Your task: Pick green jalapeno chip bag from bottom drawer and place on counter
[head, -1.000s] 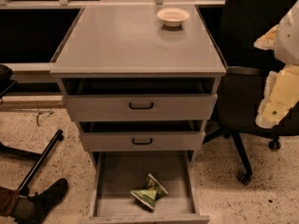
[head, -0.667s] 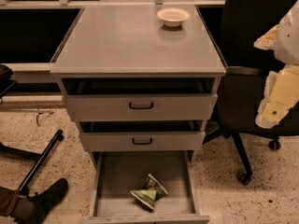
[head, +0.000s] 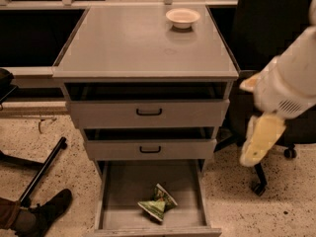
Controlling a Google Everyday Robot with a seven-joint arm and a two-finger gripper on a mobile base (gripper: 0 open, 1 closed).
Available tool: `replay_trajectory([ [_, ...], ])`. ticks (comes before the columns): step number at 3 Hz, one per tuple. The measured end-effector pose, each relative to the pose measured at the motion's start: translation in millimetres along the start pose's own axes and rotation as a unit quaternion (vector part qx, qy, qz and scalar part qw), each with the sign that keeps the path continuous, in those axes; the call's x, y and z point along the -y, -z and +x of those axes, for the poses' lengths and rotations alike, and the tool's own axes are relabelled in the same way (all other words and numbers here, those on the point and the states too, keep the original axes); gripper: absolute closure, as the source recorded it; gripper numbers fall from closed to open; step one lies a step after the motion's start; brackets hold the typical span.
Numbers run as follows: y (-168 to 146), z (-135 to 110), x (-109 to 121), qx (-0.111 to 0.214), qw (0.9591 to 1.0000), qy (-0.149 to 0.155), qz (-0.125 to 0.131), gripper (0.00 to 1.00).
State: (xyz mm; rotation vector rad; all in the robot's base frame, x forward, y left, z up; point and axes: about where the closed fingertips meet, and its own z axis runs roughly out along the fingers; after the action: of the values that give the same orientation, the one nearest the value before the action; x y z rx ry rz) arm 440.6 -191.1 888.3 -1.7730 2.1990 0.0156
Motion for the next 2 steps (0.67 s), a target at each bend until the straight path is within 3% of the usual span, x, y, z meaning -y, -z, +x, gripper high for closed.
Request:
replay_trajectory([
  [1, -101.5, 9.2, -24.9, 0.037, 0.9986, -0.002, -0.039, 0.0],
  [2, -101.5, 9.1, -24.9, 0.037, 0.9985, -0.002, -0.039, 0.0],
])
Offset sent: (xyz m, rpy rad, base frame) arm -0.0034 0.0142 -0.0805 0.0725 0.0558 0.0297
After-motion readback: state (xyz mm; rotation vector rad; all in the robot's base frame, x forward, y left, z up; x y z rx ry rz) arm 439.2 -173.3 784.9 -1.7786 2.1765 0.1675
